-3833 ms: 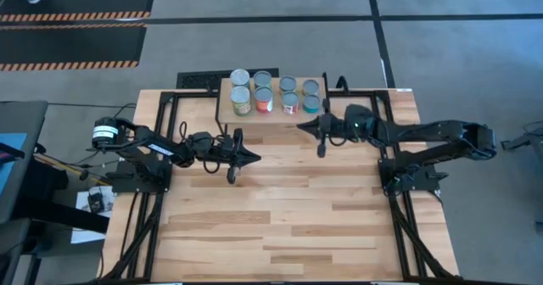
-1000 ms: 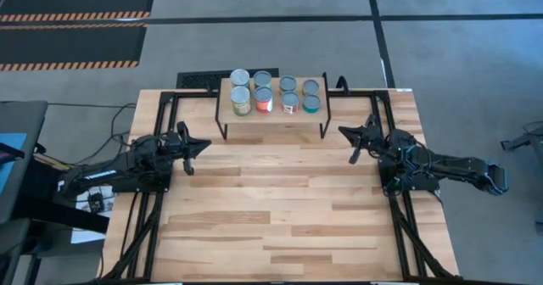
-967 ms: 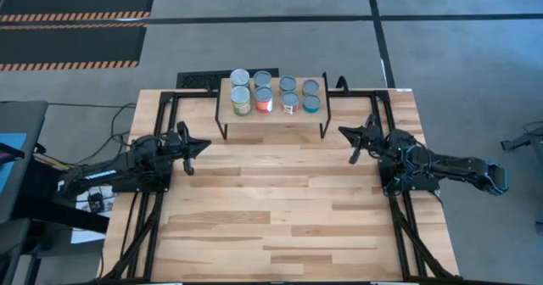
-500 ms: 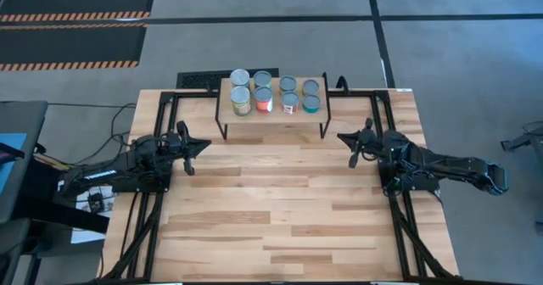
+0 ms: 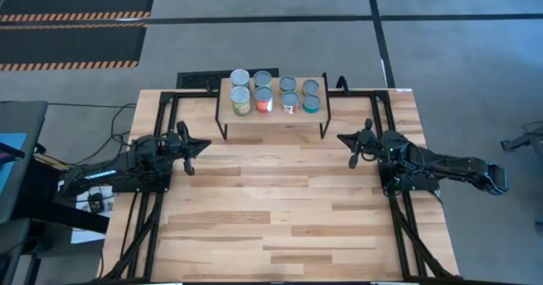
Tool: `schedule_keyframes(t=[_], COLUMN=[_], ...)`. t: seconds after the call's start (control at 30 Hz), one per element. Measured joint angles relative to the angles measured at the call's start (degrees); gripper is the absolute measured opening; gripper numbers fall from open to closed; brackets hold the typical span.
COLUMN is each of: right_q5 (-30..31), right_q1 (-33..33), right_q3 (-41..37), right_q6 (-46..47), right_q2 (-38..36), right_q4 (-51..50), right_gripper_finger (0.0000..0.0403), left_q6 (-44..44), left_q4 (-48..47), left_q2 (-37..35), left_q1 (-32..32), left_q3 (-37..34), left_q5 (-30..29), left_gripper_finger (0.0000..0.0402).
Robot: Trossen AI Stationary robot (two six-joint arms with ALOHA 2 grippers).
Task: Pick and place cans onto a shelf
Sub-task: Return to Home Position
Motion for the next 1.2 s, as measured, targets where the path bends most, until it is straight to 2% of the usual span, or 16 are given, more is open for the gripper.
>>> schedule_keyframes(t=[1.2], right_q5=[0.1], right_q1=[0.0], right_q3=[0.0], right_q6=[0.0], right_q2=[0.0], right_q4=[-0.3], right_gripper_finger=[0.0033], left_q6=[0.0], left_q4=[0.0], left_q2=[0.0], left_q1=[0.0], left_q3=[0.0], left_q5=[0.0], left_gripper_finger=[0.0])
